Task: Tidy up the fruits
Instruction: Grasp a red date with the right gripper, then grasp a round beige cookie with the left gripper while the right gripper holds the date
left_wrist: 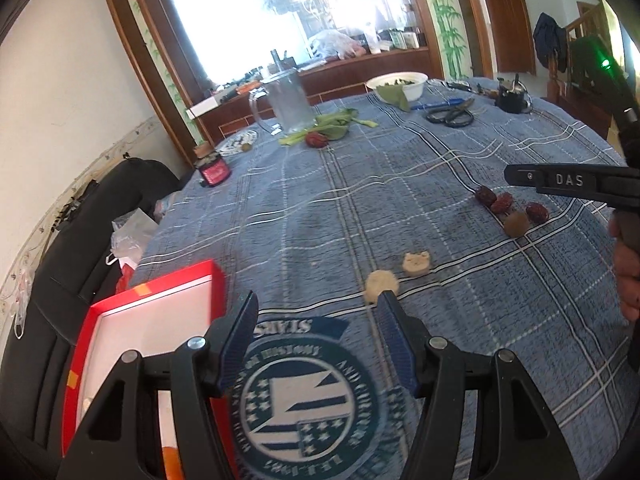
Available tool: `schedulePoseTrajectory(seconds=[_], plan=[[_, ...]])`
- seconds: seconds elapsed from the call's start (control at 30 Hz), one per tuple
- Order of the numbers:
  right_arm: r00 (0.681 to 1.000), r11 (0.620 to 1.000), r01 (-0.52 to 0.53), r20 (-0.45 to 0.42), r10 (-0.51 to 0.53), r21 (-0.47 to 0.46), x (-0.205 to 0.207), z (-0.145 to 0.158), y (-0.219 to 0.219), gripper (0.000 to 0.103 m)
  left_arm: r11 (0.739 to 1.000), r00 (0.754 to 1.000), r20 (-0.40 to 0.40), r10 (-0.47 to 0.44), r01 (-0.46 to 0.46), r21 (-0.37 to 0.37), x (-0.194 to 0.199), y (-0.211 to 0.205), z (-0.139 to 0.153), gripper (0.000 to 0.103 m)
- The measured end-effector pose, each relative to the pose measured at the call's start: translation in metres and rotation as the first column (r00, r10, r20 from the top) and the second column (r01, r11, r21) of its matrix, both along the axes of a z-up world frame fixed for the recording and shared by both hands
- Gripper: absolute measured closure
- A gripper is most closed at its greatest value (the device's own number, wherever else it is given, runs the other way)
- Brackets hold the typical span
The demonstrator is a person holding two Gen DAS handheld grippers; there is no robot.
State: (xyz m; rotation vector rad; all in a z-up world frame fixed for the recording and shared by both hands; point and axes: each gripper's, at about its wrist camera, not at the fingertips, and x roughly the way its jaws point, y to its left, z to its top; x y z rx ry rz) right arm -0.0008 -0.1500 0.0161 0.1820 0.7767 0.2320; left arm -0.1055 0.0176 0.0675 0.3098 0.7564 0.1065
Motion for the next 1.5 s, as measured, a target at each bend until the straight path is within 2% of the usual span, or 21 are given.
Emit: schedulePoseTrajectory(seconds=[0.1,0.27,0.57,0.67,0.8,0.97,1.2,1.3,1.4,1.5], plan=[[1.0,1.0,0.018,-0.021,-0.019,-0.005,0.001,-0.001,-0.009,0.058,1.0,1.0,-0.017,0.001,0.0,0.005,0.007,-0.006,-0.004,0.041],[0.998,0.997,0.04,-0.051,-0.036,0.068,0.002,0.001,-0.032,0.058,1.0,0.999,-0.03,0.014,-0.013,0.021,0.013,-0.006,-0.006,0.041],[0.992,0.979,-0.052,-0.105,0.073,0.195,0.006,-0.006,-0.033,0.061,0.999,0.998,-0.052,-0.037,0.037,-0.004,0.014,-0.012,-0.009,0.041],[0.992,0.984,-0.024,-0.121,0.045,0.175,0.008,-0.01,-0.037,0.064,0.999,0.997,-0.058,-0.048,0.047,-0.015,0.013,-0.013,-0.01,0.041],[0.983,0.989,-0.034,-0.172,0.059,0.147,0.011,-0.018,-0.033,0.073,0.998,0.997,-0.057,-0.058,0.057,-0.027,0.013,-0.012,-0.009,0.041],[0.973,0.996,-0.046,-0.223,0.063,0.081,0.014,-0.027,-0.028,0.075,0.999,0.998,-0.046,-0.037,0.035,-0.041,0.016,0.0,-0.007,0.041],[0.977,0.996,-0.074,-0.205,0.064,-0.041,0.01,-0.027,-0.016,0.083,0.999,0.996,-0.079,0.028,-0.031,-0.042,0.023,0.03,-0.015,0.041],[0.978,0.995,-0.078,-0.197,0.063,-0.07,0.009,-0.027,-0.014,0.083,0.997,0.994,-0.101,0.037,-0.043,-0.058,0.026,0.033,-0.019,0.041],[0.981,0.996,-0.058,-0.191,0.045,-0.061,0.009,-0.025,-0.016,0.084,0.997,0.993,-0.116,-0.006,-0.003,-0.082,0.028,0.024,-0.02,0.041],[0.989,1.0,-0.005,-0.15,0.007,0.011,0.008,-0.017,-0.032,0.083,0.991,0.987,-0.151,-0.05,0.03,-0.132,0.036,0.015,-0.026,0.041]])
